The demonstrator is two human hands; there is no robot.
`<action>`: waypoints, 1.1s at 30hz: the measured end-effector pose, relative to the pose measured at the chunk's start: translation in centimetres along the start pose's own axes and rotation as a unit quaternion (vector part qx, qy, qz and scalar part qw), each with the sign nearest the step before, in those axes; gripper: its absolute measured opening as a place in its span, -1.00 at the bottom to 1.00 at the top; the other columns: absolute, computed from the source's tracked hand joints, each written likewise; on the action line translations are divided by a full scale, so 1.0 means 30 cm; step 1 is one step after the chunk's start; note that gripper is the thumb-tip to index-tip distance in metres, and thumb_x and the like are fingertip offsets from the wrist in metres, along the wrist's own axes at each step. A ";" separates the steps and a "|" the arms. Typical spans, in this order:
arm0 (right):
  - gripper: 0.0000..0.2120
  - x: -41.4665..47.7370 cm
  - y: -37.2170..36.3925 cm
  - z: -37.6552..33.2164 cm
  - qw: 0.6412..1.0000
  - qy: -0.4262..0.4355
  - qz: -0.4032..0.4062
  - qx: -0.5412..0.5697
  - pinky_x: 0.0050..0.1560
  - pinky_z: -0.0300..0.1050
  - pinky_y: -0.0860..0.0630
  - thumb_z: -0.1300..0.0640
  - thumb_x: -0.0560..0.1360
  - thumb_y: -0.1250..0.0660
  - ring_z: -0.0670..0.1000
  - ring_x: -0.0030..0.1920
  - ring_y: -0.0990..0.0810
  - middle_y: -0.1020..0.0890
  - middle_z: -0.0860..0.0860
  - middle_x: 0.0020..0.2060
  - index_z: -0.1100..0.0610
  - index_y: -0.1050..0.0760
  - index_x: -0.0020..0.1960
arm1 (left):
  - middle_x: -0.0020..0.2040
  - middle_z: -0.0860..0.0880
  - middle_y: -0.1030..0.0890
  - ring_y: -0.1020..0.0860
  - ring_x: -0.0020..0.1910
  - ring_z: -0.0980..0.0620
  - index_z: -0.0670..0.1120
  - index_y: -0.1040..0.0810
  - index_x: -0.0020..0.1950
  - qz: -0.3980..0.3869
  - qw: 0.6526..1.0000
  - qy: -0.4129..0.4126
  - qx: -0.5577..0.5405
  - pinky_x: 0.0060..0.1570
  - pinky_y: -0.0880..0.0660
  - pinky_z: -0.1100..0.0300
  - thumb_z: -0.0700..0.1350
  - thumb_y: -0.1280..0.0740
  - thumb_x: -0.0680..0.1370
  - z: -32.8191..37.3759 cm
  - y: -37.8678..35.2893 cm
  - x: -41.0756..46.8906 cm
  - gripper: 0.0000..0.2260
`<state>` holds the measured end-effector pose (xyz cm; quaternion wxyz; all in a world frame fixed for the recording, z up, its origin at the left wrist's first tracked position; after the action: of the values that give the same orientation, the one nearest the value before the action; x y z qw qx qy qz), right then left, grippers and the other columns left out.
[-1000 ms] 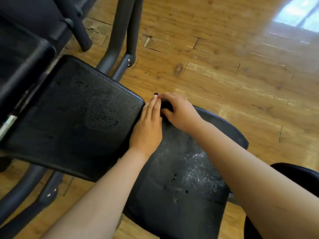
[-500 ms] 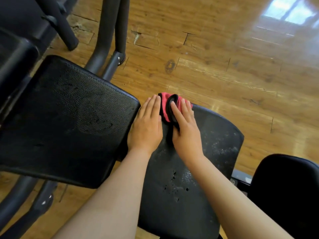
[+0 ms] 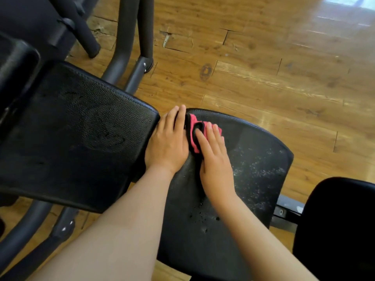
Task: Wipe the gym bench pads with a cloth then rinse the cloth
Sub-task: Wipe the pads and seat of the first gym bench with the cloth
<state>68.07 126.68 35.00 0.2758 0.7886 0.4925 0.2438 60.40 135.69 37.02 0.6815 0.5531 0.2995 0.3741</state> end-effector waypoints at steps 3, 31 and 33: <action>-0.46 0.085 0.035 0.053 0.999 -0.026 0.026 -0.013 0.54 -0.03 0.06 0.33 0.53 0.02 0.07 0.54 -0.02 -0.19 0.11 0.52 0.13 -0.27 0.49 | 0.42 -0.17 -0.39 -0.39 0.37 -0.17 -0.13 -0.24 0.53 -0.001 1.000 -0.007 0.015 0.22 -0.45 -0.07 -0.02 0.00 0.58 0.008 -0.001 -0.004 -0.48; -0.30 -0.002 0.113 0.233 0.990 -0.127 0.066 0.015 0.54 -0.09 0.08 0.55 0.44 -0.10 0.01 0.55 -0.01 -0.15 0.03 0.53 0.07 -0.27 0.49 | 0.36 -0.18 -0.42 -0.48 0.22 -0.20 -0.13 -0.26 0.51 0.008 0.999 -0.019 0.042 0.04 -0.52 -0.07 0.07 -0.05 0.61 0.013 -0.007 0.000 -0.49; -0.29 0.065 0.143 0.267 0.982 -0.163 0.090 0.027 0.54 -0.04 0.02 0.55 0.43 -0.08 0.02 0.55 -0.02 -0.16 0.05 0.53 0.05 -0.29 0.48 | 0.36 -0.18 -0.43 -0.48 0.23 -0.20 -0.13 -0.27 0.51 0.012 0.999 -0.018 0.041 0.06 -0.51 -0.07 0.07 -0.05 0.60 0.010 -0.007 0.005 -0.48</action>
<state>76.85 125.33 32.27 0.3082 0.8659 0.3745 0.1220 60.75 135.62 36.89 0.6587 0.5908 0.2955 0.3601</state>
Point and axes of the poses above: each hand's wrist, its own x-axis towards the middle knuckle, its own y-axis out of the back of the hand, z = x × y, the point moved 10 cm from there along x, towards the middle knuckle
